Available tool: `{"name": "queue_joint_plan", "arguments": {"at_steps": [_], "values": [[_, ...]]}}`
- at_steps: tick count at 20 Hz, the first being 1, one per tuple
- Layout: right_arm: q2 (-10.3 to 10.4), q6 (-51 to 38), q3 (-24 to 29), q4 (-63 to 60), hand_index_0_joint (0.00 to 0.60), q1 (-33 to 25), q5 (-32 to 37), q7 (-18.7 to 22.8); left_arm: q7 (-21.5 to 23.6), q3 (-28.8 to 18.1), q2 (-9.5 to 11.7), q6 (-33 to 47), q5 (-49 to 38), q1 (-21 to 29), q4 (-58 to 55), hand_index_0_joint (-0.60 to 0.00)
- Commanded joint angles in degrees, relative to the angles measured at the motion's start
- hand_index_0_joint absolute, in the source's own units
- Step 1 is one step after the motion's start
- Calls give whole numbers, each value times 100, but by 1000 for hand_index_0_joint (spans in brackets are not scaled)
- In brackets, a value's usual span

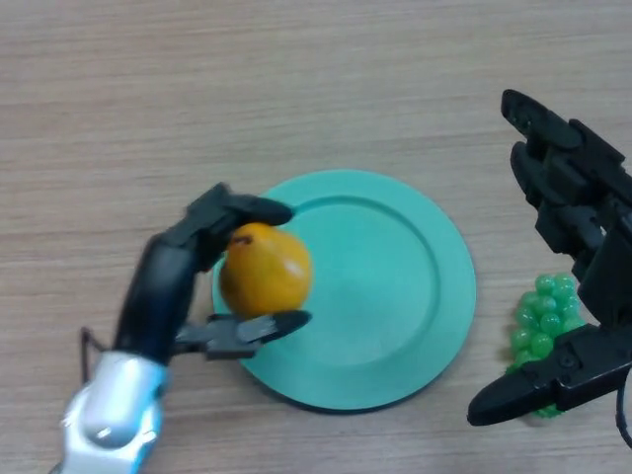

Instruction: Pick up the yellow pear and place it on the plate

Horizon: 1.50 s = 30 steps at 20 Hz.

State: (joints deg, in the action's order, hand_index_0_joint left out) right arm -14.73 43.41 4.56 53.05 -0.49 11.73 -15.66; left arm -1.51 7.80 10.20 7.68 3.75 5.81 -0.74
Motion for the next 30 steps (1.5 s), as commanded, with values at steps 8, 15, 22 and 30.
{"name": "queue_joint_plan", "arguments": {"at_steps": [8, 15, 22, 30], "values": [[-77, -713, 535, 581, 0, 29, 114, 96, 1171, 760, 69, 888, 50, 1430, 1741, -600], [-212, -773, 690, 691, 0, 199, 323, 225, 1225, 1129, 69, 506, -310, 1604, 1797, -99], [-273, -1158, 574, 695, 0, 279, 124, 383, 1003, 725, 69, -441, 411, 1100, 461, 0], [-140, -1061, 524, 695, 0, 145, -10, 277, -263, -468, 69, -1835, -43, 167, -2769, 0]]}}
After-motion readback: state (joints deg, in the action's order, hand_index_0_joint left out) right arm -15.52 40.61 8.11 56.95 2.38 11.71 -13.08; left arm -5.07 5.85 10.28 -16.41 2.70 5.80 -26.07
